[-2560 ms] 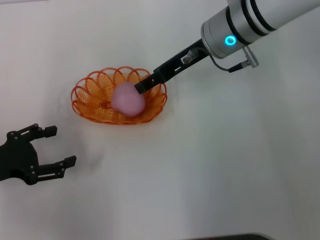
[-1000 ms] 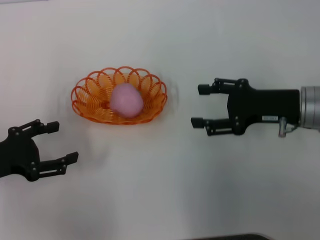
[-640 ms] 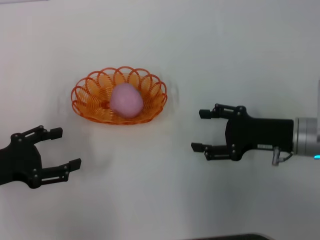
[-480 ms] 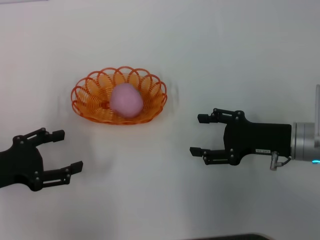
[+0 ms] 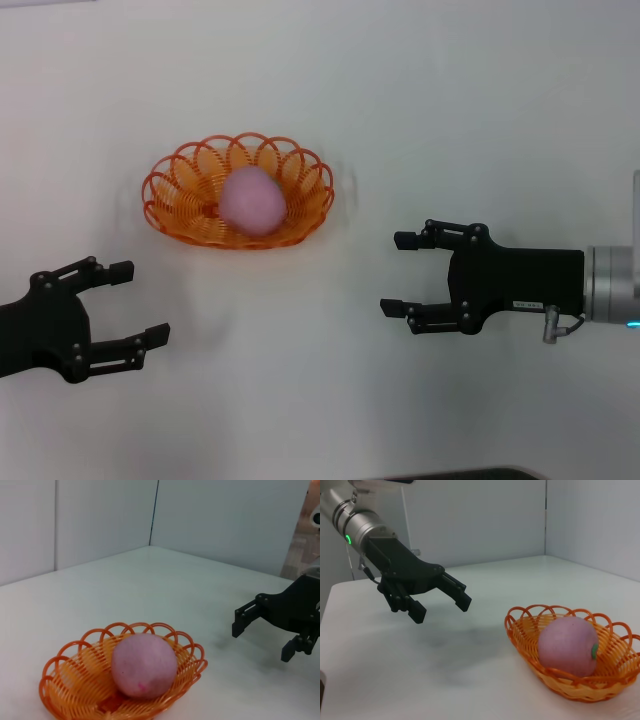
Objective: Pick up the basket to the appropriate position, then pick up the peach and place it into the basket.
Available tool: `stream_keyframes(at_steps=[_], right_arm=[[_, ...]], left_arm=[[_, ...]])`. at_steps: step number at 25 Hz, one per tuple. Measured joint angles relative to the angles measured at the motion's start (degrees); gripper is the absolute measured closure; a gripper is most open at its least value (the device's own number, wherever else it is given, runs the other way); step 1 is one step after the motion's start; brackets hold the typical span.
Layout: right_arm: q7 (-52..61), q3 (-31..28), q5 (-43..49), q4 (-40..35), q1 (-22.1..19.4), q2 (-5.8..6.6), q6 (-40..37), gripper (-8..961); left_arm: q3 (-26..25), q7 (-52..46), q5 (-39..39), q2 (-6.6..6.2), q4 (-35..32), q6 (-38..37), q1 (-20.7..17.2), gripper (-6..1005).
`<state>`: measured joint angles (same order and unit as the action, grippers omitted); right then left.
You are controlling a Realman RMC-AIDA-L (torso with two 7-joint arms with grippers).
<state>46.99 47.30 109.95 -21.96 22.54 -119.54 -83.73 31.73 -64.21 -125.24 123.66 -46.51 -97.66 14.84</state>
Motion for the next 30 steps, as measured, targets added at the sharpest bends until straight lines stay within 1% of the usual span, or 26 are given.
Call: stream_keyframes(at_steps=[18,30], right_arm=[[-0.1,-0.3,-0.3,-0.1,0.7,0.00,0.0,99],[-0.3,-0.5,-0.4,-0.1,1.6,-0.17,0.0,99]], left_arm=[[0.0,0.3,0.2,0.00,0.3,0.5,-0.2,107],[-0.1,0.3,0.3,-0.18,0.7,0.6,0.5,108]])
